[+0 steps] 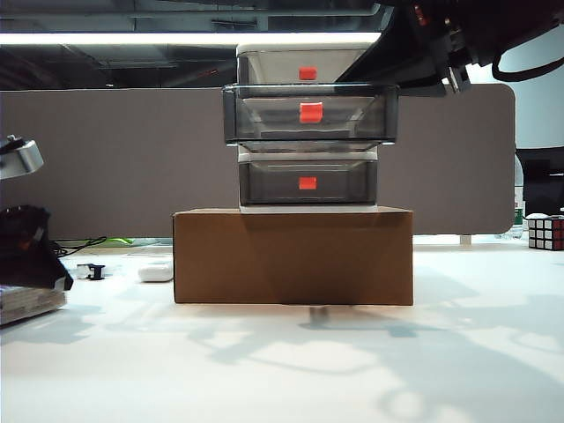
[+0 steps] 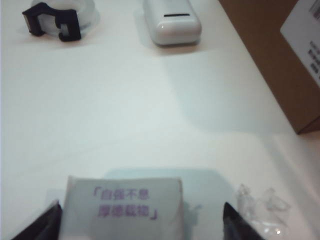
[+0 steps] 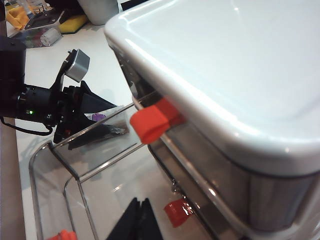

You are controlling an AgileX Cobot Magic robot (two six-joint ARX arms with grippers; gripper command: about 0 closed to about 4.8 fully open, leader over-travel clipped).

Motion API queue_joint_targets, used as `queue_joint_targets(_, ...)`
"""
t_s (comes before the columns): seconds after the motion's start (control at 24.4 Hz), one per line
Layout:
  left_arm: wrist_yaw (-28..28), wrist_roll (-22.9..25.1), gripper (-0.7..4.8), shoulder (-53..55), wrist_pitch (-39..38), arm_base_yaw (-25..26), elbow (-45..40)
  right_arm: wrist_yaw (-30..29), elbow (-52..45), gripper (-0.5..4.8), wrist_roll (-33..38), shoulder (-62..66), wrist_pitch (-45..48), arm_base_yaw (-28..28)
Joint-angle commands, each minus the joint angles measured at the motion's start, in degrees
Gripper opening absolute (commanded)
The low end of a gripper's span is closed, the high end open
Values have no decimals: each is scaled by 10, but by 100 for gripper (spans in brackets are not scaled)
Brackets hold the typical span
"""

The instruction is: Open the second layer of the drawer on the table, pick up a pack of napkins on the table and put it in, and finally close the drawer.

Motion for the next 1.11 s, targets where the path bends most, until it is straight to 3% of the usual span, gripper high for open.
queue_joint_targets(0.04, -9, 8, 403, 5, -18, 1, 0, -1, 0, -5, -1, -1, -6, 0)
queue_joint_targets(0.16, -16, 33, 393, 12, -39, 1, -3, -1, 0, -5, -1, -1, -6, 0)
queue_joint_targets(0.37, -11, 42, 264, 26, -35, 1, -5, -1, 0, -5, -1, -1, -6, 0)
queue_joint_targets(0.49, 8, 53, 142, 33, -36, 1, -5, 0, 0, -5, -1, -1, -6, 0)
queue_joint_targets(0.53, 17, 62, 123, 33, -33, 1, -5, 0, 0, -5, -1, -1, -6, 0)
queue_joint_targets(0.78, 57, 70, 115, -39, -17, 1, -5, -1, 0, -5, -1, -1, -6, 0)
queue_joint_targets(0.98, 169, 44, 114, -276, -25, -16, -1, 0, 1, -5, -1, -2, -5, 0)
queue_joint_targets(1.11, 177, 57, 114, -365, -40, -71, 22, -1, 2, -5, 1, -3, -1, 0)
